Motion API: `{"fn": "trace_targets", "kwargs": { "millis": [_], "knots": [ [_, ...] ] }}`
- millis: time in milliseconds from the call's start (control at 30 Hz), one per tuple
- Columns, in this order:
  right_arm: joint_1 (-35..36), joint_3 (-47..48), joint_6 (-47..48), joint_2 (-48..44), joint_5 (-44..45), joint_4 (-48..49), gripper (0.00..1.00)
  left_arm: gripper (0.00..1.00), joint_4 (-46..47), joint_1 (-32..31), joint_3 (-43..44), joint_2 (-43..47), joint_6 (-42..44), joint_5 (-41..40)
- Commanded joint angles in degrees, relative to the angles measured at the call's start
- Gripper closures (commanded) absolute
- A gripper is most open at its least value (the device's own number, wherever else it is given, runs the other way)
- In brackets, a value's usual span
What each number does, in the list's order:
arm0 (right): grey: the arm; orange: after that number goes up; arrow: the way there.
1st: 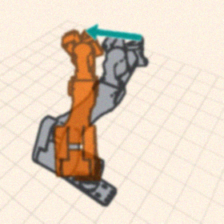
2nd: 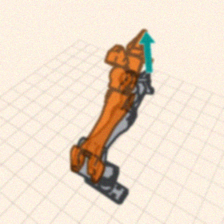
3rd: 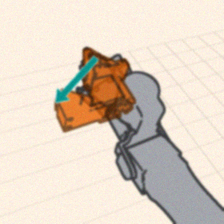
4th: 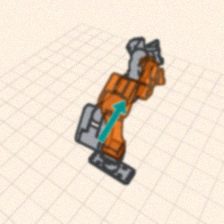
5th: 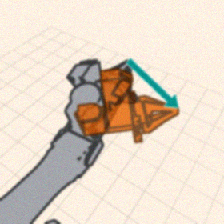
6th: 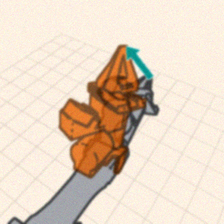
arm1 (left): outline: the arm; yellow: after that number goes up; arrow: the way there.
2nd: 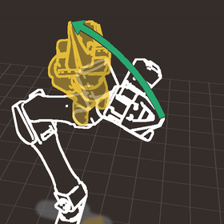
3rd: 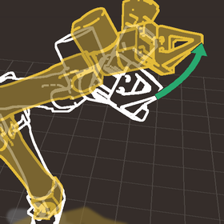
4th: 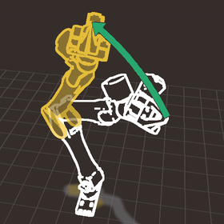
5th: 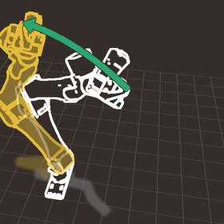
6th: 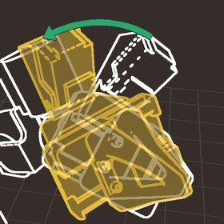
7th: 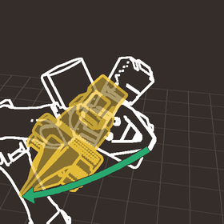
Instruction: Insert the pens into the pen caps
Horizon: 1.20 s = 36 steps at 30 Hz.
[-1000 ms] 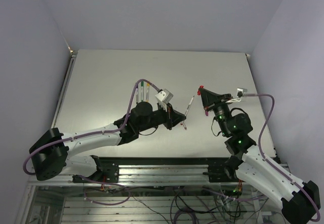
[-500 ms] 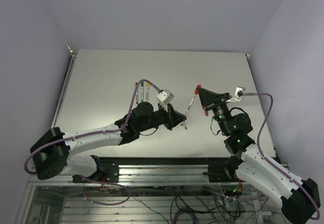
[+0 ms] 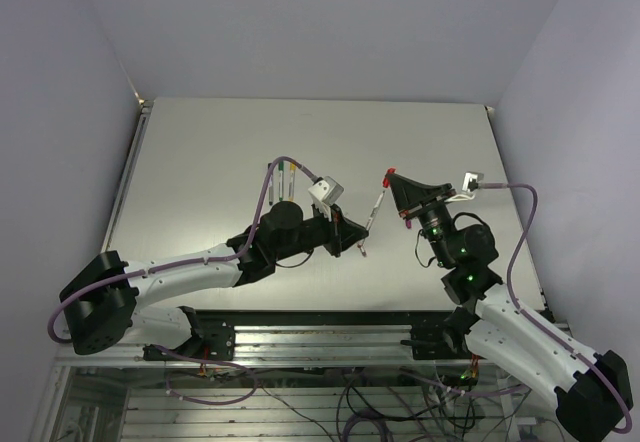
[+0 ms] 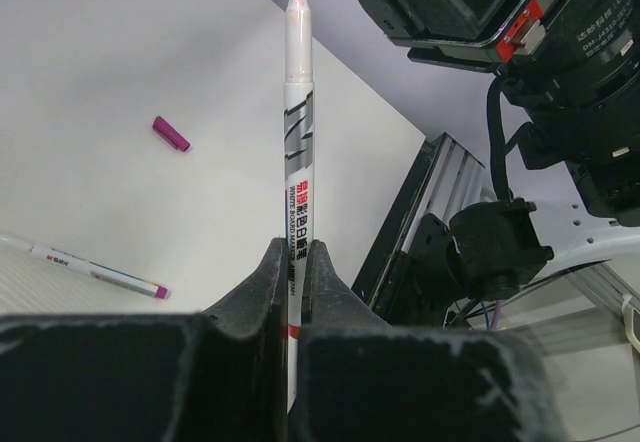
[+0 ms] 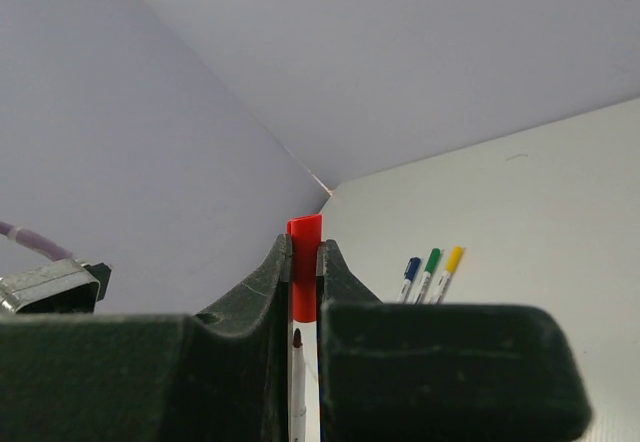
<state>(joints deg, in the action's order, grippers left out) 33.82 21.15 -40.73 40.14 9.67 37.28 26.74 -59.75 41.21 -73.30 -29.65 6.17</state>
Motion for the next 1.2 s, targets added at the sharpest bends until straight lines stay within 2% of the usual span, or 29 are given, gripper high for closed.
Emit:
{"fn": "trace_targets", "kwargs": {
  "millis": [0,667,1167],
  "knots": [
    [0.1,-1.0,-0.9,0.2,-0.9,2.5,1.00,0.93,3.1,-0.3,0.8,0.2,-0.5,-1.4],
    [0.1,-1.8,-2.8,0.0,-2.6,1.9,1.00,0.93,4.3,-0.3,-0.1,0.3,-1.3,-3.7],
    [0.1,-3.0,-4.0,2.1,-10.0,1.3,1.00,0.93,8.1,-0.3,1.9,-2.1,-2.4,-5.4]
  ]
}}
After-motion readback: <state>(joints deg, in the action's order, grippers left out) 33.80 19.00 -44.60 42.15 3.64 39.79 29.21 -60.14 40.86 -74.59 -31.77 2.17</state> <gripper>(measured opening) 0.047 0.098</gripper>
